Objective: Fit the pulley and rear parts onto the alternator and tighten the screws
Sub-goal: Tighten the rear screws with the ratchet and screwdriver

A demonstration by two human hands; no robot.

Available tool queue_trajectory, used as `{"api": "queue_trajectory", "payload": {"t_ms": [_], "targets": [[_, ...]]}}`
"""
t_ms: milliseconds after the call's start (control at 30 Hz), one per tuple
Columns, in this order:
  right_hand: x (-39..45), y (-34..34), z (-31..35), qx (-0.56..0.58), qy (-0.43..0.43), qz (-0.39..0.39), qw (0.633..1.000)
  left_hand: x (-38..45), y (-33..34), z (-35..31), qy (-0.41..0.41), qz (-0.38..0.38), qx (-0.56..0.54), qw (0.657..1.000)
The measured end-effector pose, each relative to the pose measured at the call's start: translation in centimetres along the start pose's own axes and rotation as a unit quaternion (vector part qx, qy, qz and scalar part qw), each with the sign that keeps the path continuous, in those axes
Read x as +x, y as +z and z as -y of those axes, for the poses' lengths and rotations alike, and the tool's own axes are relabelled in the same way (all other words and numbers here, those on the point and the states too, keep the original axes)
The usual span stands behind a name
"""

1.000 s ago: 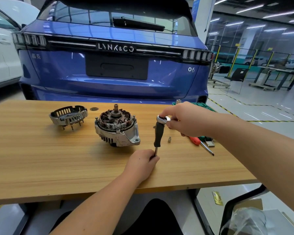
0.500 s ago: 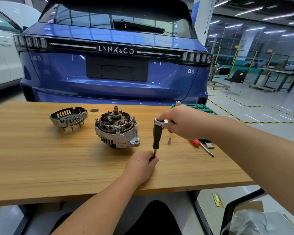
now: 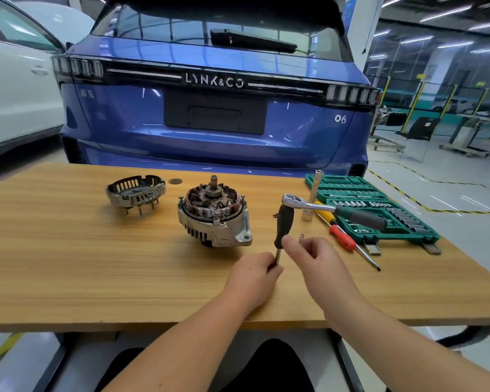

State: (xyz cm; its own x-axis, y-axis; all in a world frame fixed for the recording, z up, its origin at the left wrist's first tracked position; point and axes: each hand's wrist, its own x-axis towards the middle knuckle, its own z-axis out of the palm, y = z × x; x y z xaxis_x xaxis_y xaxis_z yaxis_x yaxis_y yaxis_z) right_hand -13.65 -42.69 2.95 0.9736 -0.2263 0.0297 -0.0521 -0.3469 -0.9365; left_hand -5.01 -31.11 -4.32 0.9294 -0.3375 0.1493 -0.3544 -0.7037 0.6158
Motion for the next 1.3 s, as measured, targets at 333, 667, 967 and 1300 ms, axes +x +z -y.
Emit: {"api": "queue_trajectory", "payload": {"t_ms": [333,667,967,1300], "targets": [[8.2,3.4,2.4,0.334,-0.009,0.04,0.942,-1.3,-1.3,1.0,-0.005,-0.022,-0.046,0.999],[10.1,5.8,12.5,0.396,-0.064,0.154,0.903,-4.1,-8.4,9.4,-0.103,-0.183,-0.157,0.965],[12.5,7.9,16.4,0.42,-0.094,0.164,0.887,-3.1,-8.2,10.0,-0.128,-0.14,-0.134,0.973],[13.0,8.9,16.1,0.409,-0.099,0.178,0.89,-3.0,-8.2,10.1,-0.127,-0.143,-0.139,0.972]]}}
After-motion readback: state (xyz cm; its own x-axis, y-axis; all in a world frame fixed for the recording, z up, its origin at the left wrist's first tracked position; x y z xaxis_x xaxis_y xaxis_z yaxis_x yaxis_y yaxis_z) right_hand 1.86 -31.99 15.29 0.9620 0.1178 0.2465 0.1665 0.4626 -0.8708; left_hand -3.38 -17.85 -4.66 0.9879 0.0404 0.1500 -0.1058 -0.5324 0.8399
